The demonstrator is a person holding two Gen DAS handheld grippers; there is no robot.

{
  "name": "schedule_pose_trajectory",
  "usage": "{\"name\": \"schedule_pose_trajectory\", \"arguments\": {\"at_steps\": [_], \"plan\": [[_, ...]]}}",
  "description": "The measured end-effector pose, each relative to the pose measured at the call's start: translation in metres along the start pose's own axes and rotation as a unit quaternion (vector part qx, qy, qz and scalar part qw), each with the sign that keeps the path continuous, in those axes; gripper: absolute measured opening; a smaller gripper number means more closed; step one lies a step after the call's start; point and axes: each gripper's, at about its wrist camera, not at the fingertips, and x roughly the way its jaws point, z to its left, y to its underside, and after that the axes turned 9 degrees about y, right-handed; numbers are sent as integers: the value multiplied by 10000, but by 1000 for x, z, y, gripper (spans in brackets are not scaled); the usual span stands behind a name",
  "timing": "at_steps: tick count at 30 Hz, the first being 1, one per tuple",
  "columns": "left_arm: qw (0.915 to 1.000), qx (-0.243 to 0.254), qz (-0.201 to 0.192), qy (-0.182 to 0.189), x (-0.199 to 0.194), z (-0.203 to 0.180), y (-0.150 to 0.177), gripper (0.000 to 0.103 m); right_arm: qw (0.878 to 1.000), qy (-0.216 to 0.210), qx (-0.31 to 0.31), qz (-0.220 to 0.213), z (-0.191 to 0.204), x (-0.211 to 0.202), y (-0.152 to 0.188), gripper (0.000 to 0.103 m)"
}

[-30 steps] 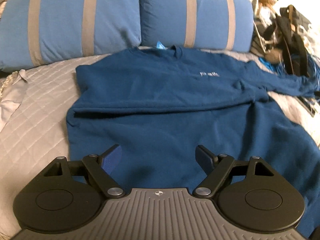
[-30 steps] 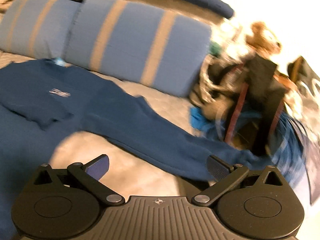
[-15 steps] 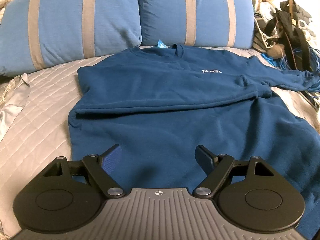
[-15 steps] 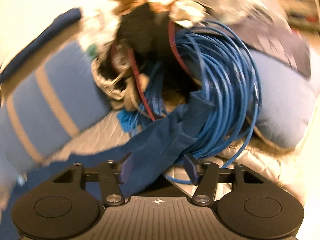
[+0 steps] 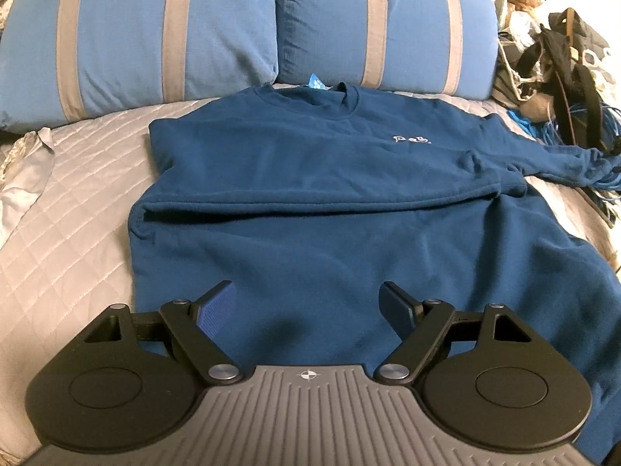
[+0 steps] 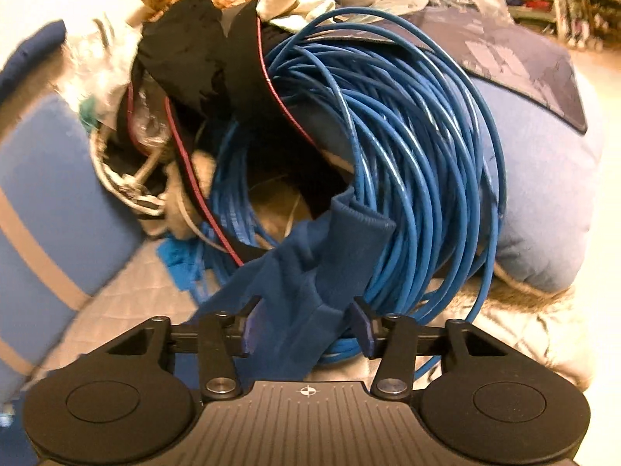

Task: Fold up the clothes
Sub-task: 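Lift the cuff with the right tool, fold it across the chest, release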

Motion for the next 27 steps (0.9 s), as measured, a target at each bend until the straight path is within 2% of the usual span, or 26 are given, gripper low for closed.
{"name": "schedule_pose_trajectory", "arguments": {"at_steps": [3,4,5,13,14,18,22,27], "plan": [[10000,6,11,-44,0,-1,0,81,9989,434,-160,-10,10,4,-1,33],[10000,10,10,-51,0,-1,0,81,9981,566,-227,-19,12,6,-2,26],[10000,5,5,-49,0,-1,0,81,9976,637,-275,-18,12,8,-1,25],[9997,-177,-147,-103,-4,4,2,81,9977,585,-349,-39,-11,-4,11,18],[9997,-193,-146,-90,-4,5,2,81,9978,562,-340,-11,-15,-5,14,15],[9997,-223,-133,-46,-4,6,1,81,9987,471,-176,125,-29,-6,21,16],[9996,-269,-120,5,-4,9,1,81,9994,59,276,184,-43,-5,24,19],[9994,-322,-147,16,-5,9,2,81,9968,-307,707,227,-47,-2,24,29]]}}
